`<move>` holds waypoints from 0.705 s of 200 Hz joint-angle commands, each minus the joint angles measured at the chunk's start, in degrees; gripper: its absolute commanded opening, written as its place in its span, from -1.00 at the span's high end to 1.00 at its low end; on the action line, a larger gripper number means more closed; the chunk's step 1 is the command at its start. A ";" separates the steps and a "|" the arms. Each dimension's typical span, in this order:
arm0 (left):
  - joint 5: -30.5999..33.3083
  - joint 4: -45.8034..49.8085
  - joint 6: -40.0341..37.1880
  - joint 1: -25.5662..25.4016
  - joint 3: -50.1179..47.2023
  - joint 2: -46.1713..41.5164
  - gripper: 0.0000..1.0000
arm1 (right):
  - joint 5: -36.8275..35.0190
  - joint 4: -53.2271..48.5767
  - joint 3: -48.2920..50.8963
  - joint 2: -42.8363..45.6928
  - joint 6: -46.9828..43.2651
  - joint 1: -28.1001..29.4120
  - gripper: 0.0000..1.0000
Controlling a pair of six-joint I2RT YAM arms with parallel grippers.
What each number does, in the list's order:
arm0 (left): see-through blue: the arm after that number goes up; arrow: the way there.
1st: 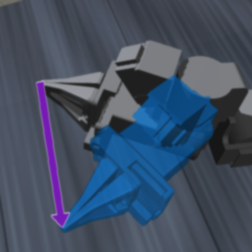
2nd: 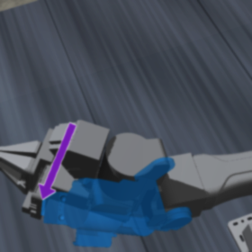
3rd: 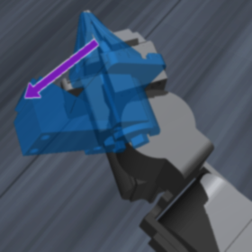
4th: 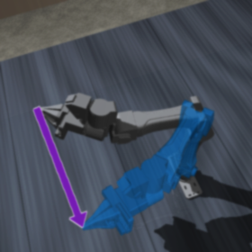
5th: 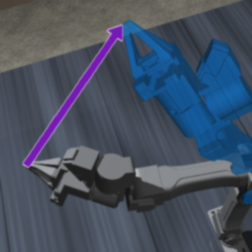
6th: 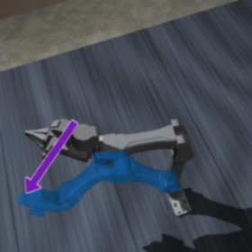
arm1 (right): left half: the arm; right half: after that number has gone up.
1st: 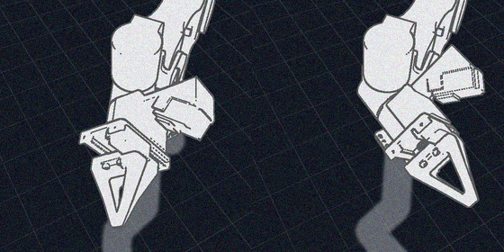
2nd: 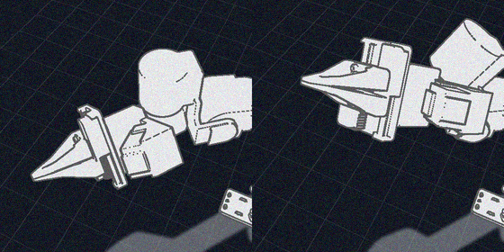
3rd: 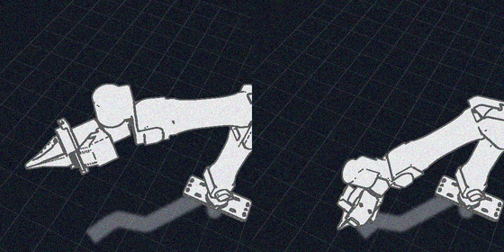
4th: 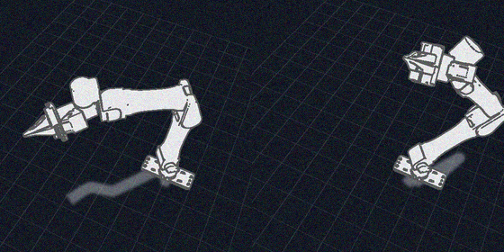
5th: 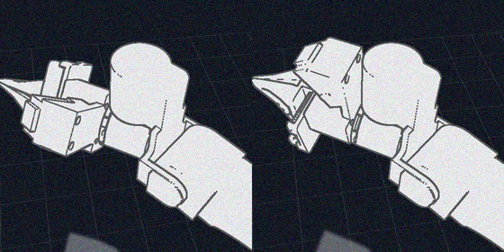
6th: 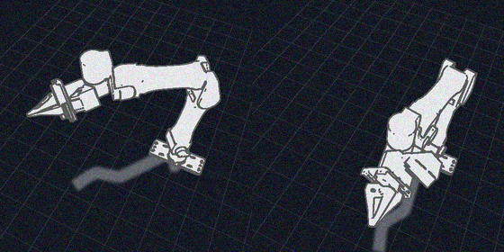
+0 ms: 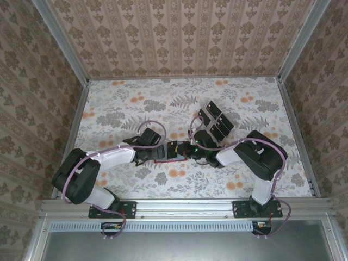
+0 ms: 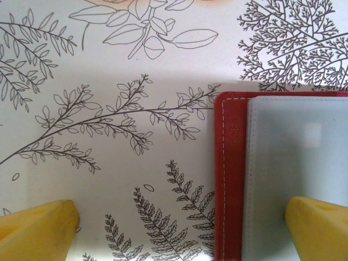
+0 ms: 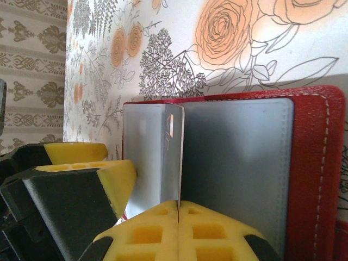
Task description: Put the credit cards into the card holder
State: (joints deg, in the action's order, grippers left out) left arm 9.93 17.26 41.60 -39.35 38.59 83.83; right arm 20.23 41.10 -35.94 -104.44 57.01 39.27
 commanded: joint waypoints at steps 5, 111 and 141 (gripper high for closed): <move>0.97 6.05 1.11 -0.13 -2.59 1.33 -1.00 | 0.87 -2.43 -0.80 -1.61 -0.87 0.33 1.00; 1.13 6.12 1.11 -0.26 -2.47 1.38 -1.00 | 1.48 -1.73 -0.31 -2.51 -0.41 1.12 1.00; 1.09 6.20 1.20 -0.24 -2.48 1.34 -1.00 | 1.43 -1.73 0.17 -2.30 -0.41 1.16 1.00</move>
State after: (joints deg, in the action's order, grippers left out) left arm 10.13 17.26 41.63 -39.46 38.59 83.83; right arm 21.08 41.01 -36.05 -105.14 57.04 39.92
